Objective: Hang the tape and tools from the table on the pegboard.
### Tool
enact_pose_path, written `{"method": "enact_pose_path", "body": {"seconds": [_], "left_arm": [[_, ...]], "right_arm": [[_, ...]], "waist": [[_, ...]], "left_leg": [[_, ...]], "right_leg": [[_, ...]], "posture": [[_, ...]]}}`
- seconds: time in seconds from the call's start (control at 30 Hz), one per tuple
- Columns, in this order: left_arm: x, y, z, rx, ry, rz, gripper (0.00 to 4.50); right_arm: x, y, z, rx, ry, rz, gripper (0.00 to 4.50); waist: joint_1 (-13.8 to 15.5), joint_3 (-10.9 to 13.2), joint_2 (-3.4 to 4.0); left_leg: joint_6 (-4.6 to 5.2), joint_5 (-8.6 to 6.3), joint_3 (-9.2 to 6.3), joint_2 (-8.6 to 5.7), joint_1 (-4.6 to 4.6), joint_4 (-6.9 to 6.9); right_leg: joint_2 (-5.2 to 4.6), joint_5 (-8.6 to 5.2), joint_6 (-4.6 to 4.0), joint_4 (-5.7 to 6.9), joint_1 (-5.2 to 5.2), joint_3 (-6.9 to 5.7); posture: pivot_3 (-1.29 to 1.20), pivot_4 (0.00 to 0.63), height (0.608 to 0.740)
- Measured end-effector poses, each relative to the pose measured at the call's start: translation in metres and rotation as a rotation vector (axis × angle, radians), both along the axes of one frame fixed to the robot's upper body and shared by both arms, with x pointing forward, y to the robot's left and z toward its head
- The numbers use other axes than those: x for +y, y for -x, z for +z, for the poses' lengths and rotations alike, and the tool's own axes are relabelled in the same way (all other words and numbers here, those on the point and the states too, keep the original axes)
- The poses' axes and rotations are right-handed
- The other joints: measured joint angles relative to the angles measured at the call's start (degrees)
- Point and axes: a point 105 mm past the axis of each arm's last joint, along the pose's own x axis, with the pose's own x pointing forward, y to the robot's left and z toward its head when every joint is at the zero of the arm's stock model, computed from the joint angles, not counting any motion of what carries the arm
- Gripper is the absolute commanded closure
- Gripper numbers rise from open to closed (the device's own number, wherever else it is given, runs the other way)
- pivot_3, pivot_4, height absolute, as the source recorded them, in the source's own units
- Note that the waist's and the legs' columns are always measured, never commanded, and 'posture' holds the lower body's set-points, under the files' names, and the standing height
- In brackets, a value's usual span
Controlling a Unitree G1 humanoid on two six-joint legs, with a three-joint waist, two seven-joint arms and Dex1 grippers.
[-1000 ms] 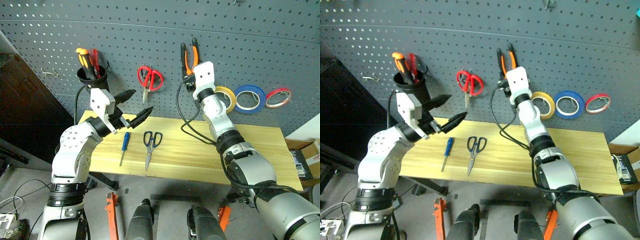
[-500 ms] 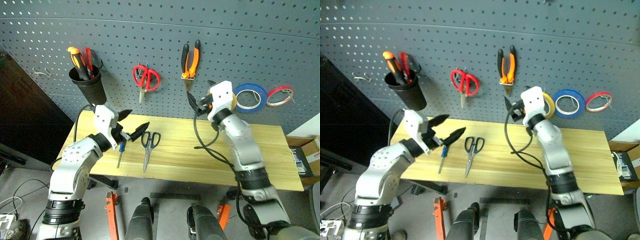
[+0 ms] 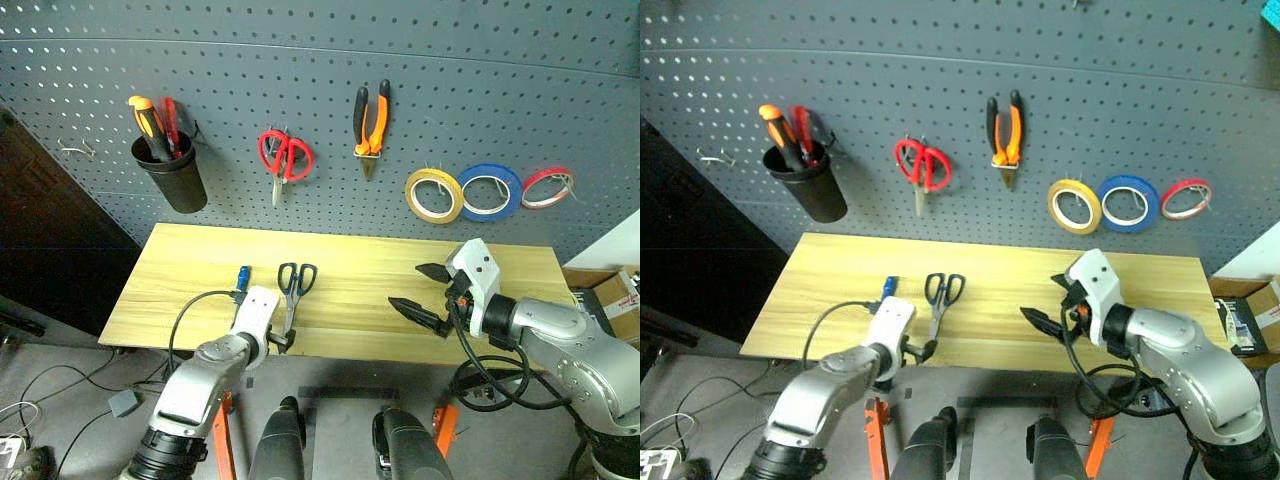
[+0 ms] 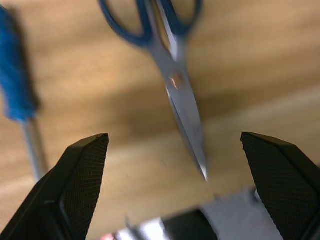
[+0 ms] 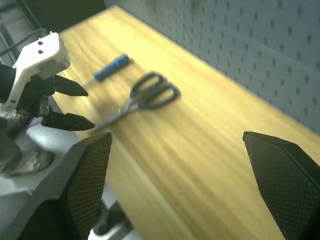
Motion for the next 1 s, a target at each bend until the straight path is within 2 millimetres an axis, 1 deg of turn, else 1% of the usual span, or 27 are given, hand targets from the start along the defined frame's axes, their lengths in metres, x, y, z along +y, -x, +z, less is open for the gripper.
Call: {"method": "enact_pose_path", "body": {"seconds": [0.13,0.27,0.37,0.5,0.6,0.7,0.73,0.8,0.9,0.93,1.0], "left_arm": [[-0.014,-0.019,-0.008,0.012,-0.03,0.058,0.0],[-0.02,-0.038,-0.007,0.009,-0.04,0.108,0.0],[-0.024,-0.048,-0.009,0.027,-0.009,0.153,0.0],[-0.027,-0.059,-0.008,0.024,0.017,0.171,0.0],[-0.029,-0.065,-0.008,0.023,0.034,0.193,0.59],[-0.033,-0.068,-0.009,0.008,0.035,0.189,1.56],[-0.033,-0.069,-0.009,0.003,0.033,0.187,1.82],[-0.032,-0.073,-0.009,-0.012,0.026,0.183,2.53],[-0.032,-0.076,-0.009,-0.033,0.028,0.167,3.44],[-0.032,-0.078,-0.009,-0.046,0.035,0.156,3.67],[-0.03,-0.079,-0.008,-0.059,0.043,0.134,3.75]], "right_arm": [[0.0,-0.001,-0.005,0.014,0.02,-0.017,0.01],[0.002,0.0,-0.008,0.026,0.031,-0.02,0.01],[0.001,-0.001,-0.008,0.023,0.034,-0.03,0.01],[0.001,-0.002,-0.008,0.027,0.038,-0.032,0.01],[0.001,-0.001,-0.01,0.042,0.037,-0.029,0.0],[0.002,0.001,-0.012,0.064,0.032,-0.023,0.0],[0.002,0.002,-0.012,0.068,0.029,-0.021,0.0],[0.002,0.003,-0.014,0.083,0.028,-0.018,0.0],[0.001,0.003,-0.016,0.093,0.03,-0.024,0.0],[0.0,0.003,-0.015,0.093,0.03,-0.03,0.0],[-0.001,0.003,-0.015,0.091,0.03,-0.036,0.0]], "waist": [[0.26,0.02,-0.04],[0.1,0.03,-0.06],[0.03,0.04,-0.08],[-0.06,0.04,-0.08],[-0.1,0.04,-0.08],[-0.13,0.03,-0.08],[-0.14,0.02,-0.08],[-0.16,0.02,-0.07],[-0.24,0.01,-0.06],[-0.23,0.01,-0.06],[-0.23,0.01,-0.06]], "left_leg": [[0.02,0.01,0.01,-0.05,-0.1,0.01],[0.0,-0.01,0.1,-0.09,-0.18,-0.02],[0.0,-0.02,0.08,-0.09,-0.18,-0.05],[0.0,-0.02,0.07,-0.08,-0.15,-0.03],[-0.01,-0.02,0.08,-0.08,-0.14,0.03],[-0.01,-0.02,0.08,-0.09,-0.11,0.04],[-0.01,-0.02,0.08,-0.08,-0.1,0.04],[-0.01,-0.02,0.08,-0.08,-0.08,0.04],[-0.01,-0.02,0.09,-0.08,-0.08,0.04],[-0.01,-0.02,0.09,-0.08,-0.08,0.04],[-0.01,-0.02,0.09,-0.08,-0.08,0.04]], "right_leg": [[0.03,0.01,0.06,-0.15,0.02,-0.03],[0.04,0.2,0.54,-0.29,0.03,0.04],[0.06,0.18,0.57,-0.28,0.03,0.01],[0.07,0.18,0.57,-0.23,0.04,0.01],[0.07,0.21,0.61,-0.24,0.08,0.02],[0.06,0.22,0.62,-0.24,0.1,0.04],[0.06,0.22,0.62,-0.22,0.1,0.04],[0.07,0.22,0.62,-0.21,0.1,0.03],[0.07,0.22,0.62,-0.21,0.1,0.04],[0.07,0.22,0.62,-0.21,0.1,0.04],[0.07,0.22,0.61,-0.21,0.1,0.04]], "posture": [[-0.08,0.262,0.74],[-0.09,0.262,0.74],[-0.1,0.263,0.74],[-0.11,0.262,0.74],[-0.11,0.26,0.74],[-0.12,0.26,0.74],[-0.12,0.261,0.74],[-0.12,0.26,0.74],[-0.13,0.261,0.74],[-0.13,0.261,0.74],[-0.13,0.263,0.74]]}}
